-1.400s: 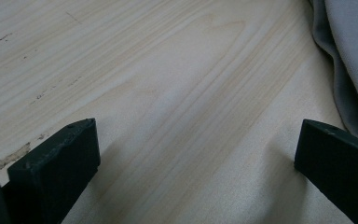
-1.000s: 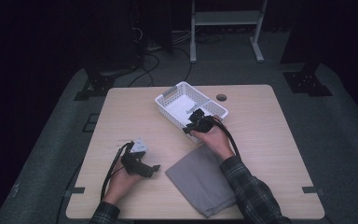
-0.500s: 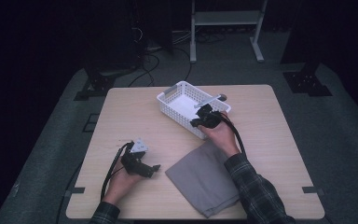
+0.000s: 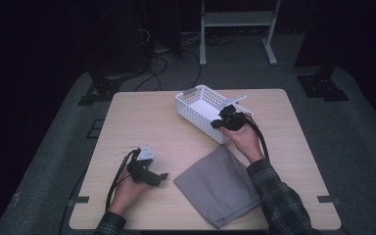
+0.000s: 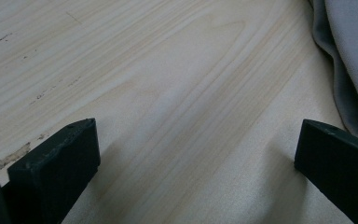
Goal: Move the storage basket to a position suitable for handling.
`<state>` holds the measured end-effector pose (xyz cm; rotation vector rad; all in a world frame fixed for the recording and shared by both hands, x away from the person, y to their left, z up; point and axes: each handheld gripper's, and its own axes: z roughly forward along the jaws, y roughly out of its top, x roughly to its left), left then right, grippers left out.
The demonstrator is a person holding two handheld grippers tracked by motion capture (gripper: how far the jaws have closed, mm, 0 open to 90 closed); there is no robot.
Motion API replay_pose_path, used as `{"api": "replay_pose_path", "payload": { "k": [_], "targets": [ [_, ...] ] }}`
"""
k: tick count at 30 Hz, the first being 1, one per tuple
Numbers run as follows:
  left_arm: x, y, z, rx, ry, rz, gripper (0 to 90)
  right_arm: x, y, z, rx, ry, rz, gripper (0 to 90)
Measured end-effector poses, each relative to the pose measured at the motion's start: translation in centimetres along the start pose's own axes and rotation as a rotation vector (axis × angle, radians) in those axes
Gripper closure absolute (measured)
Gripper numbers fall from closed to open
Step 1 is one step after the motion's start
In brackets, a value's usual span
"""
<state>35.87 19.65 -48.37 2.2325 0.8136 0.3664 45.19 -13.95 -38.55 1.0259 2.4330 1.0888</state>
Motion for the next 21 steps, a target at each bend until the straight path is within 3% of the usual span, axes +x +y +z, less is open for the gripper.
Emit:
{"api": "replay_pose_path", "payload": {
  "k": [21],
  "targets": [
    [0.0,0.0,0.0,0.004,0.000,0.004,0.0,-2.2,-3.6,-4.3,-0.007,-0.033,0.039,84.5]
  ]
}}
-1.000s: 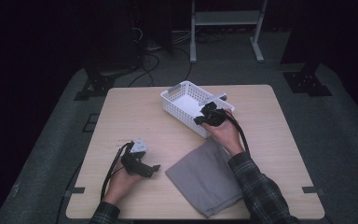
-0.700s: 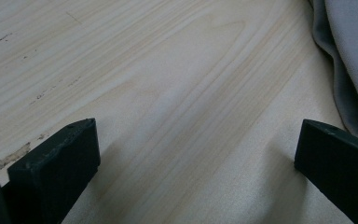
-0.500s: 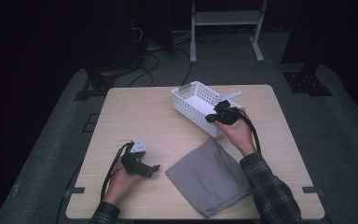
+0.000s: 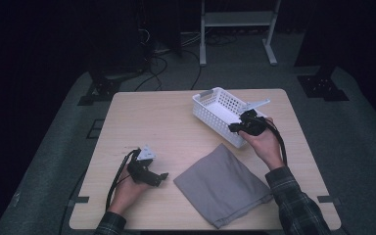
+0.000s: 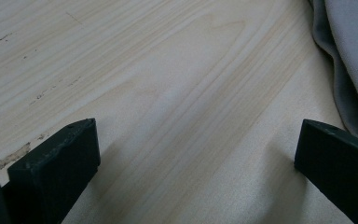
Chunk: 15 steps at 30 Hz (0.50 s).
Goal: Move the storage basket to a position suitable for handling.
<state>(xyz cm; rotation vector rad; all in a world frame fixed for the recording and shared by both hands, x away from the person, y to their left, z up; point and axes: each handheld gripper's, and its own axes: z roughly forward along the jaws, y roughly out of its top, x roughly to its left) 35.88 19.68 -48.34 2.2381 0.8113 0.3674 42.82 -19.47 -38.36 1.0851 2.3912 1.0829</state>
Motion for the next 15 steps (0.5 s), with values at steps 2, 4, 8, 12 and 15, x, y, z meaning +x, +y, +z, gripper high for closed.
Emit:
{"api": "replay_pose_path", "payload": {
  "k": [2,4,8,12,15],
  "targets": [
    [0.0,0.0,0.0,0.000,0.000,0.000,0.0,0.0,-0.1,-0.2,0.003,0.000,0.006,84.5],
    [0.0,0.0,0.0,-0.004,0.000,-0.004,0.0,-0.4,-0.7,-0.8,0.000,-0.010,0.014,84.5],
    [0.0,0.0,0.0,-0.003,0.000,-0.004,0.0,-0.7,-1.5,-1.6,-0.003,-0.016,0.024,84.5],
    [0.0,0.0,0.0,-0.001,0.000,-0.004,0.0,-0.9,-2.5,-2.3,0.001,-0.024,0.035,84.5],
    [0.0,0.0,0.0,-0.001,-0.001,-0.004,0.0,-1.1,-3.2,-2.8,-0.001,-0.028,0.046,84.4]
  ]
}}
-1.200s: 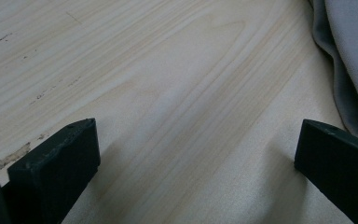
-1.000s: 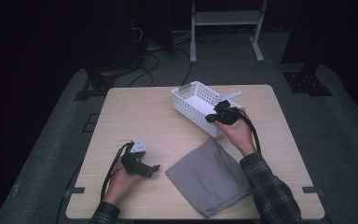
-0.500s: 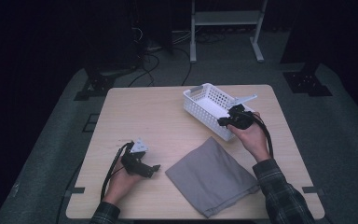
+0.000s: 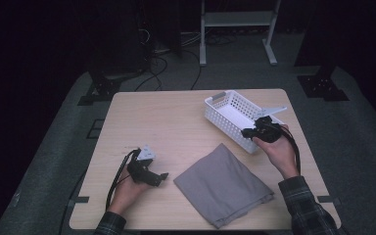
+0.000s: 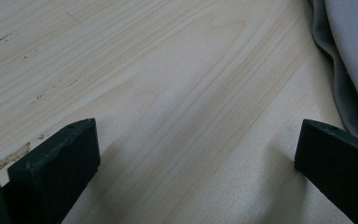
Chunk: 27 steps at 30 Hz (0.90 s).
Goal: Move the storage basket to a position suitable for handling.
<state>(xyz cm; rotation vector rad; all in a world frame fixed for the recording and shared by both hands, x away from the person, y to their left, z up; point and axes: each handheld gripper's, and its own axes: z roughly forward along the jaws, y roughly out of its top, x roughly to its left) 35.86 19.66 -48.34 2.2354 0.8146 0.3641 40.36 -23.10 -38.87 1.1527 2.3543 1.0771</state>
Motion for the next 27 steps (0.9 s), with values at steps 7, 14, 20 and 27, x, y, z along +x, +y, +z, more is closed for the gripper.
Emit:
{"api": "replay_pose_path", "payload": {
  "k": [7,14,20,27],
  "targets": [
    [0.0,0.0,0.0,0.001,0.001,0.002,0.0,-0.5,-1.7,-1.4,0.007,-0.023,0.009,84.5],
    [0.0,0.0,0.0,0.001,0.001,0.002,0.0,-0.4,-3.1,-2.5,0.021,-0.043,0.018,84.4],
    [0.0,0.0,0.0,-0.002,0.001,-0.001,0.0,-0.1,-4.9,-3.5,0.038,-0.057,0.021,84.3],
    [0.0,0.0,0.0,-0.003,0.002,-0.003,0.0,0.7,-6.3,-3.8,0.056,-0.056,0.025,84.2]
  ]
}}
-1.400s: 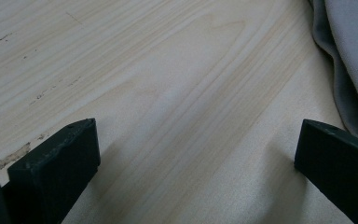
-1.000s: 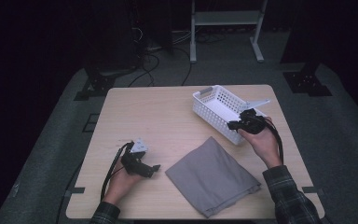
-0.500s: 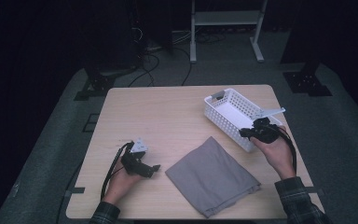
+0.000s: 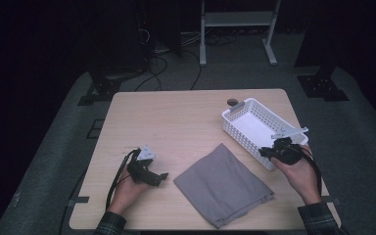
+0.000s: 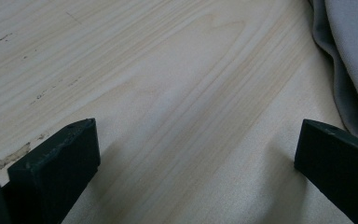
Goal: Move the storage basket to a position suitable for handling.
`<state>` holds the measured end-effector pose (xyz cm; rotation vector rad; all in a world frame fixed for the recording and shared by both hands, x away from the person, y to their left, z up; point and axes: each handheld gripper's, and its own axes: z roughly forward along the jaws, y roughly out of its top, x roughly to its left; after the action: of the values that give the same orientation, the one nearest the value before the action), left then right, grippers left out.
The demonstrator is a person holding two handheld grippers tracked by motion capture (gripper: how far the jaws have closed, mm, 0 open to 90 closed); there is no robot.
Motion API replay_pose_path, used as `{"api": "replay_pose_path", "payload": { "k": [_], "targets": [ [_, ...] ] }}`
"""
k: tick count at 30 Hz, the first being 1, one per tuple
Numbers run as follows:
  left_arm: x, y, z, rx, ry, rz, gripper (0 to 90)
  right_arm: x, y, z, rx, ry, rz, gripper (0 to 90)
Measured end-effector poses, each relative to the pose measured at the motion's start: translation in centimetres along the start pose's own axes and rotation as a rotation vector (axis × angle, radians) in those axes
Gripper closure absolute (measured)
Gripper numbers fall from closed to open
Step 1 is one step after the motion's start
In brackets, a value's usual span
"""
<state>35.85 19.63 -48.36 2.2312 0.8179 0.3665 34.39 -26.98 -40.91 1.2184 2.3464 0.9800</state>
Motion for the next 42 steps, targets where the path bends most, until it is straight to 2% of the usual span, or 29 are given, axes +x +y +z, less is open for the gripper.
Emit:
{"api": "replay_pose_path", "payload": {
  "k": [11,17,22,24,26,29,30,39,41,42],
  "targets": [
    [0.0,0.0,0.0,-0.001,0.002,0.001,0.0,1.4,-1.4,-0.1,0.026,-0.014,-0.010,82.3],
    [0.0,0.0,0.0,0.000,0.002,-0.001,0.0,1.1,-0.7,-0.7,-0.005,0.010,-0.005,76.0],
    [0.0,0.0,0.0,0.002,0.002,0.001,0.0,0.7,0.2,-1.2,-0.023,0.004,-0.011,74.4],
    [0.0,0.0,0.0,0.002,0.002,0.001,0.0,0.1,0.8,-1.4,-0.030,-0.003,-0.006,73.6],
    [0.0,0.0,0.0,0.002,0.002,0.001,0.0,-1.0,1.5,-1.4,-0.043,-0.018,0.004,71.3],
    [0.0,0.0,0.0,0.002,0.002,0.000,0.0,-1.9,2.1,-1.4,-0.037,-0.036,0.011,69.1],
    [0.0,0.0,0.0,0.002,0.002,0.001,0.0,-2.9,2.6,-1.4,-0.038,-0.056,0.018,66.6],
    [0.0,0.0,0.0,-0.005,0.003,-0.003,0.0,-7.7,4.4,-0.6,-0.028,-0.162,0.044,58.9],
    [0.0,0.0,0.0,-0.005,0.003,-0.003,0.0,-8.9,4.5,-0.2,-0.020,-0.175,0.055,58.3],
    [0.0,0.0,0.0,-0.005,0.002,-0.003,0.0,-8.9,4.5,-0.2,-0.020,-0.175,0.055,58.3]
  ]
}}
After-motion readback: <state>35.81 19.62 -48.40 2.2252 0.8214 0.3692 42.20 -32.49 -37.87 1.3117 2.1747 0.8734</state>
